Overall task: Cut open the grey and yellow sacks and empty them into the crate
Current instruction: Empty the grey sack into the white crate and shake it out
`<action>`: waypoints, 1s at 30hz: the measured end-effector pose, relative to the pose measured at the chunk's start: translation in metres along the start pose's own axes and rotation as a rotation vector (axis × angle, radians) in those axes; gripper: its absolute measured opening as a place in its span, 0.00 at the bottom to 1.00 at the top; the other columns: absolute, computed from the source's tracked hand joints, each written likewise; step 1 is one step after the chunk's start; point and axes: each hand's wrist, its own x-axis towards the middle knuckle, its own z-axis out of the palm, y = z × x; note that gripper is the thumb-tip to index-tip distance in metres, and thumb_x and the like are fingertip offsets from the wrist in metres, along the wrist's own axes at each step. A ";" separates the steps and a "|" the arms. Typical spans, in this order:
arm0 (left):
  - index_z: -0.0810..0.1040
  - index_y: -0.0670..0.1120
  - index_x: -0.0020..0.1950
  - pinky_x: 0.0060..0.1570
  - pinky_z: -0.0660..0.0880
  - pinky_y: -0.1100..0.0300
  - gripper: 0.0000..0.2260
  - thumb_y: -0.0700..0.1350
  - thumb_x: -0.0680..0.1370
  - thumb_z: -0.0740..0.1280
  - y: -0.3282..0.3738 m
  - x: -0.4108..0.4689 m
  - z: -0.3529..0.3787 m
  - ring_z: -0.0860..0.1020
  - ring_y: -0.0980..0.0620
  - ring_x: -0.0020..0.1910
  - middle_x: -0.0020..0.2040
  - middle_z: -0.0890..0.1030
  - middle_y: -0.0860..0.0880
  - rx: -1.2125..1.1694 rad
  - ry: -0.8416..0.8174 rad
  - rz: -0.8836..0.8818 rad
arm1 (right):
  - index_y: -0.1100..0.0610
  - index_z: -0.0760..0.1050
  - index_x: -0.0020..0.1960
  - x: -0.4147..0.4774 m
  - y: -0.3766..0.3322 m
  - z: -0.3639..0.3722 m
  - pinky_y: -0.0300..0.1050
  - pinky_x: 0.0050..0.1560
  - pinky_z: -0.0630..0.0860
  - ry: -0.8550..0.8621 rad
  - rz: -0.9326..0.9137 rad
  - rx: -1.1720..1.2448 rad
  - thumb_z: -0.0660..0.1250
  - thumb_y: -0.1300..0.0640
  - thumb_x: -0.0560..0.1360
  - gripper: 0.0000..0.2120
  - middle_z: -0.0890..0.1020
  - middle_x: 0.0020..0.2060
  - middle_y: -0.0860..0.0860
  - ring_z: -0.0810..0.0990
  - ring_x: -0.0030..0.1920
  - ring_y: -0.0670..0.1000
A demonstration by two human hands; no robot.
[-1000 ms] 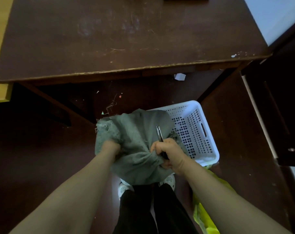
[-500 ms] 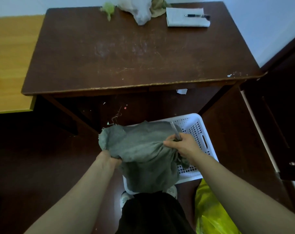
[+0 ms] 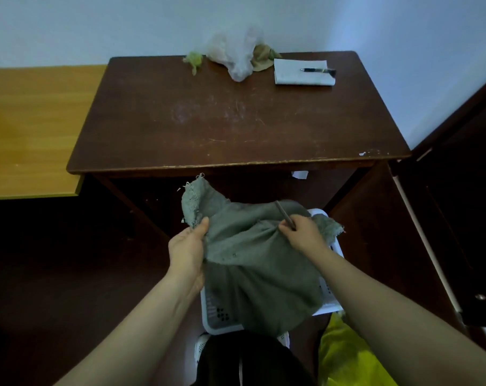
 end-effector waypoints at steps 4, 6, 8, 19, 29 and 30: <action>0.78 0.41 0.39 0.24 0.76 0.64 0.06 0.39 0.77 0.68 0.010 0.000 0.008 0.81 0.54 0.27 0.36 0.82 0.46 0.120 0.090 0.093 | 0.57 0.73 0.45 -0.001 -0.009 0.002 0.47 0.45 0.71 0.109 -0.019 0.183 0.62 0.57 0.79 0.06 0.76 0.39 0.53 0.76 0.44 0.53; 0.79 0.41 0.39 0.26 0.76 0.64 0.07 0.40 0.77 0.68 0.011 -0.005 0.012 0.82 0.54 0.29 0.34 0.83 0.46 0.145 0.038 0.157 | 0.57 0.74 0.45 0.000 -0.018 -0.008 0.46 0.44 0.72 0.219 -0.084 0.306 0.62 0.57 0.78 0.05 0.77 0.38 0.50 0.75 0.41 0.49; 0.80 0.41 0.40 0.29 0.77 0.64 0.07 0.41 0.77 0.69 0.015 -0.009 0.013 0.83 0.53 0.33 0.35 0.84 0.47 0.146 -0.016 0.232 | 0.54 0.75 0.45 -0.001 -0.019 -0.016 0.34 0.40 0.70 0.277 -0.131 0.362 0.63 0.57 0.78 0.04 0.77 0.36 0.45 0.74 0.38 0.42; 0.80 0.38 0.40 0.30 0.79 0.61 0.08 0.41 0.77 0.69 0.015 -0.015 0.026 0.83 0.51 0.32 0.33 0.84 0.46 0.204 -0.086 0.272 | 0.59 0.80 0.48 0.000 -0.017 -0.028 0.40 0.43 0.74 0.062 0.054 0.287 0.66 0.67 0.73 0.07 0.81 0.43 0.52 0.80 0.47 0.50; 0.80 0.37 0.45 0.32 0.80 0.58 0.07 0.40 0.78 0.66 0.003 -0.009 0.031 0.83 0.47 0.34 0.36 0.84 0.42 0.200 -0.203 0.102 | 0.55 0.80 0.45 -0.018 -0.051 0.018 0.46 0.51 0.79 -0.201 -0.083 0.565 0.68 0.68 0.73 0.09 0.82 0.41 0.50 0.81 0.44 0.47; 0.79 0.37 0.47 0.34 0.80 0.57 0.09 0.42 0.79 0.64 0.004 -0.004 0.023 0.83 0.46 0.36 0.39 0.84 0.42 0.177 -0.237 0.042 | 0.54 0.80 0.41 -0.017 -0.051 0.018 0.42 0.46 0.79 -0.125 -0.070 0.606 0.67 0.68 0.74 0.10 0.82 0.37 0.49 0.80 0.41 0.45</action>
